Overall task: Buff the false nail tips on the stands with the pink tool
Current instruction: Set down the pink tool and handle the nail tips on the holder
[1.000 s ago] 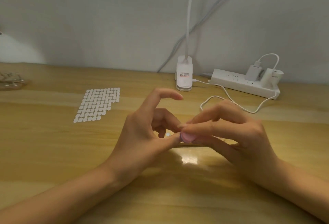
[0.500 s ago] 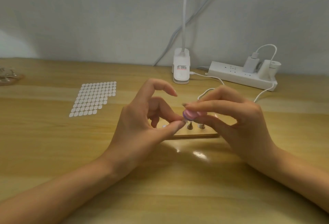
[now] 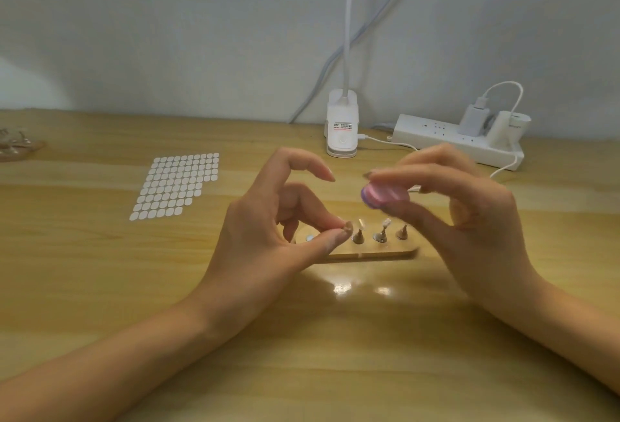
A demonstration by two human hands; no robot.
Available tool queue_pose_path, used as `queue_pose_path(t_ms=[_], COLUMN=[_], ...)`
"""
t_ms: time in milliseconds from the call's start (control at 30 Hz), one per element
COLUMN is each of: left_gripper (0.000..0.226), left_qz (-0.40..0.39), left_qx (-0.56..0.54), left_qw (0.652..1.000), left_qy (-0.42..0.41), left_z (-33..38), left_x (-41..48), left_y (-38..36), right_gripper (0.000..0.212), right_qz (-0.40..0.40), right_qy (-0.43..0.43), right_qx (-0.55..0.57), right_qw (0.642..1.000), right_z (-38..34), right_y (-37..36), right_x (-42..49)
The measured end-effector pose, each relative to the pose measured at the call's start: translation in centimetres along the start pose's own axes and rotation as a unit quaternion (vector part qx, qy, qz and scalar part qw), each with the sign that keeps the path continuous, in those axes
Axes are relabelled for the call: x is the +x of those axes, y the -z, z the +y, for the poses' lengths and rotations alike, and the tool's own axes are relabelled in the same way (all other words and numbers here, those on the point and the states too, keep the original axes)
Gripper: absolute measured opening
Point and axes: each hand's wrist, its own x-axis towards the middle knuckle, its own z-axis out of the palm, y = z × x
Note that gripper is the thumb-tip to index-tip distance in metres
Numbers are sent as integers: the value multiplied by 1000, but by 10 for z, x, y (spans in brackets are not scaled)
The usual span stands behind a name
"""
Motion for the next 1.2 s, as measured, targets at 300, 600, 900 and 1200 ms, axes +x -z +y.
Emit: queue_pose_path(t_ms=[300, 600, 900, 1200], left_gripper=[41, 42, 44, 44], left_qz=[-6, -49, -71, -75], left_qx=[-2, -18, -1, -15], left_qw=[1000, 998, 997, 996], left_qy=[7, 32, 28, 39], left_z=[-3, -6, -6, -5], left_x=[-1, -4, -4, -5], left_y=[1, 4, 6, 6], right_gripper=[19, 22, 21, 17], right_qz=[-5, -278, -336, -339], right_qy=[-15, -146, -74, -113], right_qx=[13, -215, -142, -191], right_qw=[1000, 925, 928, 914], right_z=[-1, 22, -9, -9], right_y=[4, 61, 57, 34], right_x=[3, 14, 18, -1])
